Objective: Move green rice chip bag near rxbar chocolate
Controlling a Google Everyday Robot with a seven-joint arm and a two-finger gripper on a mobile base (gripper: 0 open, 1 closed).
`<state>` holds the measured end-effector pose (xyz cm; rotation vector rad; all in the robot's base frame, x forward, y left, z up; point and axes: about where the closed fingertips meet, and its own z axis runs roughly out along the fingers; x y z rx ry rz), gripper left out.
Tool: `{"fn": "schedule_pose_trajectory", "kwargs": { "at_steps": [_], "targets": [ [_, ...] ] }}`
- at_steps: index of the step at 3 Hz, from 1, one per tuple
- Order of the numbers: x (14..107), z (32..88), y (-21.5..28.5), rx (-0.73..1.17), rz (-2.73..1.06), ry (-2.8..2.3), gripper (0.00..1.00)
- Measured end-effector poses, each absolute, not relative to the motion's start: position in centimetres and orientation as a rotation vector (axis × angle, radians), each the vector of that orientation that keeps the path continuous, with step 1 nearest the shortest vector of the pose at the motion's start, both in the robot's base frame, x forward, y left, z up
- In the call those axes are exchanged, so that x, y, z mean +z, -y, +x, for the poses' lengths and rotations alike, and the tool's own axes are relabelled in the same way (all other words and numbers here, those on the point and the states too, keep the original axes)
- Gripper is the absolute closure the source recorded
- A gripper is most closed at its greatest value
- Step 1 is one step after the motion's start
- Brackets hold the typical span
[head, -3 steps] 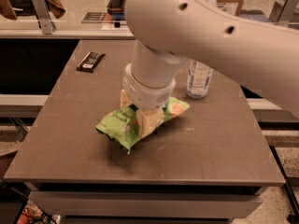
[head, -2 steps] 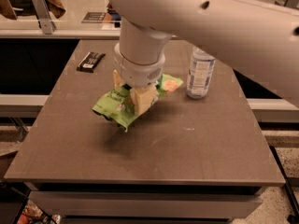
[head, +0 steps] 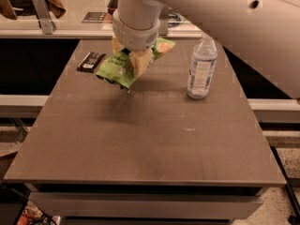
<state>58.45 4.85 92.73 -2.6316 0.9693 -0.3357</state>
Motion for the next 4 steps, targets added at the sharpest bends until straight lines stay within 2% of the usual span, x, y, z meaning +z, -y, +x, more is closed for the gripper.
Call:
{"fn": "schedule_pose_trajectory", "kwargs": {
  "at_steps": [2,3,4],
  "targets": [
    [90.8,67.8,-7.5,-0.221,-2.637,-0.791,1.00],
    [88.3,70.2,-8.5,-0.179,-2.662,-0.797,1.00],
    [86.1,71.6,-8.4,-0.227,-2.713,-0.890,1.00]
  ]
}}
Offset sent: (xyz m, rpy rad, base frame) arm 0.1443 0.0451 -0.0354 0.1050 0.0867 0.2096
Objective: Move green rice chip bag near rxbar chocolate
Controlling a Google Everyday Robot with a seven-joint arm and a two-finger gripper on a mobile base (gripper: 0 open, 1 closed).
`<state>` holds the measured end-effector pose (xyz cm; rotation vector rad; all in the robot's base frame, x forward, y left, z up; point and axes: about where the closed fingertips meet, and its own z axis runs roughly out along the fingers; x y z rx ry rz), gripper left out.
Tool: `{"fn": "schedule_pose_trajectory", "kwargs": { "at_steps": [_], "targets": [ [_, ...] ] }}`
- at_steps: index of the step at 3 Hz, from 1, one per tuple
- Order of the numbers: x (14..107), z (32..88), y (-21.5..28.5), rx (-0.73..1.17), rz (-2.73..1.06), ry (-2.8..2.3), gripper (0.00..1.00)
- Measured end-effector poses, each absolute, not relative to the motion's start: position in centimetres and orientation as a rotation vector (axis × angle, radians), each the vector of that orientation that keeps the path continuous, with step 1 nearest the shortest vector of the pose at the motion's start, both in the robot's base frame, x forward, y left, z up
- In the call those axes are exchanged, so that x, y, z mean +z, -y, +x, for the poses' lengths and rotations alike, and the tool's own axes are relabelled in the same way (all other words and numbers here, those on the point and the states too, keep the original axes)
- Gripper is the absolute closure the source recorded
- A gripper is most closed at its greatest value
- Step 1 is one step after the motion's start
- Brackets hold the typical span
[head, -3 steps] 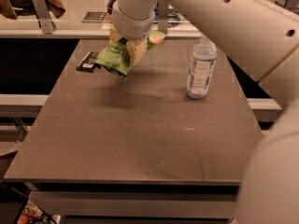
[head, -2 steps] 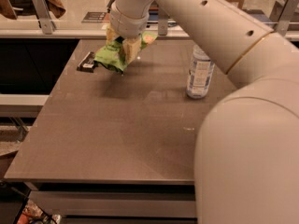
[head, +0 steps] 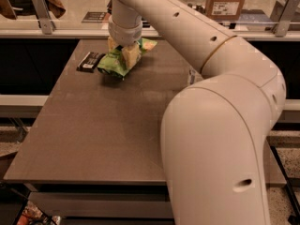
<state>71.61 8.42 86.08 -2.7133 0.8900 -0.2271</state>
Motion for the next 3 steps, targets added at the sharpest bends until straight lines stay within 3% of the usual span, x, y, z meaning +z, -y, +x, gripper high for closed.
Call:
{"fn": "schedule_pose_trajectory", "kwargs": {
  "at_steps": [1,3],
  "targets": [
    [83.20,72.72,-7.75,-0.349,-2.795,-1.051,0.84],
    [83.85,72.75,-7.73,-0.353,-2.797,-1.055,0.36]
  ]
}}
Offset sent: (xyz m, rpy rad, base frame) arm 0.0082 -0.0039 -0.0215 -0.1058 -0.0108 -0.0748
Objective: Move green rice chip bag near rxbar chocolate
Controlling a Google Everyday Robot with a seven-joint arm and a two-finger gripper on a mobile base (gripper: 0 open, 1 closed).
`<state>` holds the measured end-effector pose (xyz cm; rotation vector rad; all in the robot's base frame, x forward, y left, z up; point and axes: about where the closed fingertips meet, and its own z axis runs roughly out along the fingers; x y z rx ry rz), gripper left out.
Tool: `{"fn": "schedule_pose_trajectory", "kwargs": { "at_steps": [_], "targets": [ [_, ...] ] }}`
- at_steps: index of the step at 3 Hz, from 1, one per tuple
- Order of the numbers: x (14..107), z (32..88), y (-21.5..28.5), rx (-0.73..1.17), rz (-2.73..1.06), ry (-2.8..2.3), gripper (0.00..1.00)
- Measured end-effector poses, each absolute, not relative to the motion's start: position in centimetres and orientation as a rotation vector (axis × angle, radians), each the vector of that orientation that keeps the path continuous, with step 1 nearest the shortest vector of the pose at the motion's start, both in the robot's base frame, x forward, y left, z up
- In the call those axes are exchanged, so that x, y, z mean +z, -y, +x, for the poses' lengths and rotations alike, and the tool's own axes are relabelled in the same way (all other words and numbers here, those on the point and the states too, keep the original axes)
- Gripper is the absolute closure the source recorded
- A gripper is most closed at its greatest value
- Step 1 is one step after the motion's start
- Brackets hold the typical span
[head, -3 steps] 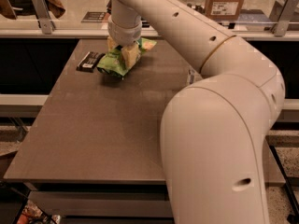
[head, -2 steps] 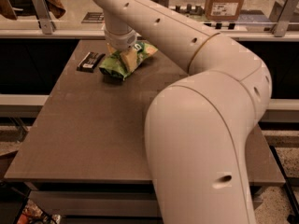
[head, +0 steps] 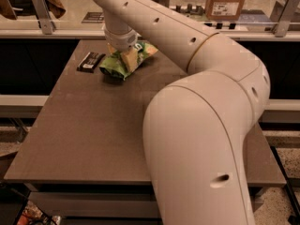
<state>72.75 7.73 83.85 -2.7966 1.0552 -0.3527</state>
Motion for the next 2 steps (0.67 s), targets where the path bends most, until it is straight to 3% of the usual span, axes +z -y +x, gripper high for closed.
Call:
{"fn": "schedule_pose_trajectory", "kwargs": {
  "at_steps": [1,2],
  "targets": [
    [83.57,72.86,-7.85,-0.352,-2.796,-1.053,0.14],
    [83.30,72.97,-7.93,-0.351,-2.796,-1.052,0.00]
  ]
}}
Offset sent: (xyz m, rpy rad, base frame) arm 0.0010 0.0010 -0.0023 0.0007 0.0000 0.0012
